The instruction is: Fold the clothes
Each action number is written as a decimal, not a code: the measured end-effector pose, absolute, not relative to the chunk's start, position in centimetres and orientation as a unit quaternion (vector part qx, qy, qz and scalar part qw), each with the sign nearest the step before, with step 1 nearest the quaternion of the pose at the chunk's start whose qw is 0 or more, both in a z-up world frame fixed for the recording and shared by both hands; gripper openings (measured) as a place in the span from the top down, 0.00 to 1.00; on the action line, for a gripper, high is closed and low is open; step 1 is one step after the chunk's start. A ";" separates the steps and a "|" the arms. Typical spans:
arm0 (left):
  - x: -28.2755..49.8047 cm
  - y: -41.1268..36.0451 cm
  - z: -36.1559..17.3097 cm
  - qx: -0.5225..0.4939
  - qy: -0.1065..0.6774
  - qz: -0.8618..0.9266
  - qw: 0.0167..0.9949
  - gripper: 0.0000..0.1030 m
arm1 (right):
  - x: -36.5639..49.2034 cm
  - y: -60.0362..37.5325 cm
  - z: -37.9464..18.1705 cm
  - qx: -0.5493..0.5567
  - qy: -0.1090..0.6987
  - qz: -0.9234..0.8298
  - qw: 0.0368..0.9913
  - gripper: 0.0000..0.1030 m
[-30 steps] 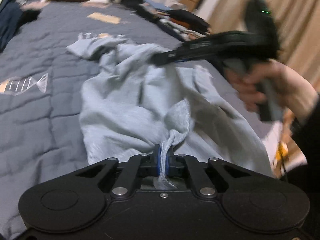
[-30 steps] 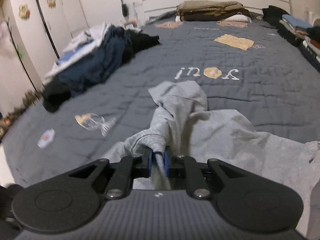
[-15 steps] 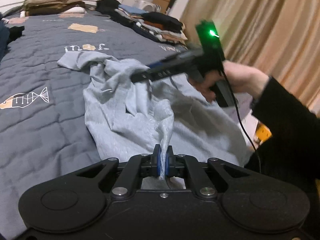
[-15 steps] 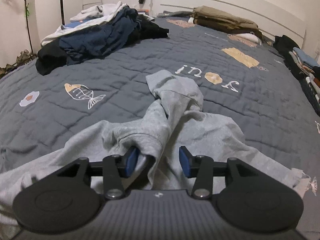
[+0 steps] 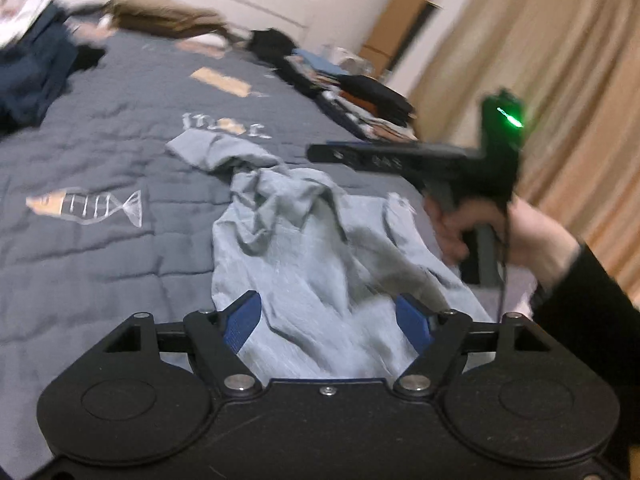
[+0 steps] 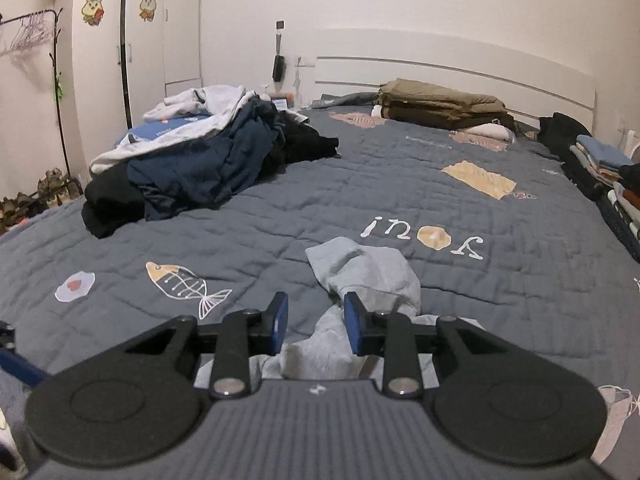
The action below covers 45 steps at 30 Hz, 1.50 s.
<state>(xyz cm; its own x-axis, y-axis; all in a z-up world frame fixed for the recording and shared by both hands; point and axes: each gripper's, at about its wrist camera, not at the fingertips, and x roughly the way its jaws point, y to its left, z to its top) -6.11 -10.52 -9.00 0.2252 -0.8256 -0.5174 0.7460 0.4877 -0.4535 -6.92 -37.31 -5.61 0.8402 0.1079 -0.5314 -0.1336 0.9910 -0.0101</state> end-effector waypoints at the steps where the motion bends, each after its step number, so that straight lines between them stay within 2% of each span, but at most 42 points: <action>1: -5.7 -10.9 -9.4 -0.060 0.375 -0.493 0.783 0.29 | -6.7 -37.1 -5.9 -0.028 0.280 0.062 0.957 0.71; 5: -5.1 -12.6 -11.2 -0.057 0.403 -0.474 0.781 0.36 | -6.5 -36.8 -6.6 -0.054 0.314 0.079 0.945 0.70; 13: -7.5 -14.7 -12.4 0.024 0.384 -0.495 0.779 0.36 | -7.0 -37.2 -7.4 -0.063 0.342 0.101 0.932 0.63; 18: -7.9 -15.7 -13.8 0.047 0.404 -0.482 0.776 0.36 | -6.6 -36.2 -9.0 -0.100 0.361 0.098 0.922 0.60; 19: -7.9 -15.6 -13.8 0.047 0.400 -0.483 0.778 0.39 | -6.5 -36.2 -9.3 -0.102 0.365 0.096 0.921 0.60; 20: -8.0 -15.6 -13.8 0.046 0.399 -0.483 0.778 0.46 | -6.3 -36.2 -9.5 -0.101 0.368 0.093 0.920 0.60; 21: -8.0 -15.6 -13.8 0.045 0.398 -0.482 0.779 0.59 | -6.3 -36.4 -9.6 -0.094 0.369 0.089 0.920 0.60; 23: -8.0 -15.6 -14.0 0.048 0.401 -0.480 0.779 0.78 | -6.3 -36.8 -9.5 -0.080 0.365 0.083 0.924 0.65; 26: -7.7 -15.4 -13.9 0.042 0.399 -0.475 0.784 0.86 | -6.5 -37.2 -8.5 -0.066 0.341 0.073 0.935 0.77; 29: -7.4 -14.9 -13.2 0.026 0.384 -0.470 0.794 0.93 | -6.7 -37.3 -7.7 -0.064 0.319 0.065 0.943 0.77; 34: -6.7 -13.7 -11.3 -0.011 0.350 -0.454 0.819 0.93 | -6.9 -37.5 -6.5 -0.062 0.287 0.054 0.954 0.79; 36: -6.4 -13.3 -10.9 -0.017 0.343 -0.446 0.826 0.94 | -6.7 -37.4 -6.7 -0.063 0.285 0.048 0.955 0.88; 39: -5.9 -12.5 -10.2 -0.033 0.329 -0.427 0.841 0.94 | -6.8 -37.6 -5.8 -0.045 0.260 0.033 0.964 0.95; 45: -4.5 -9.2 -6.0 -0.063 0.264 -0.395 0.878 0.95 | -8.5 -38.9 -1.7 0.020 0.171 -0.002 0.985 0.98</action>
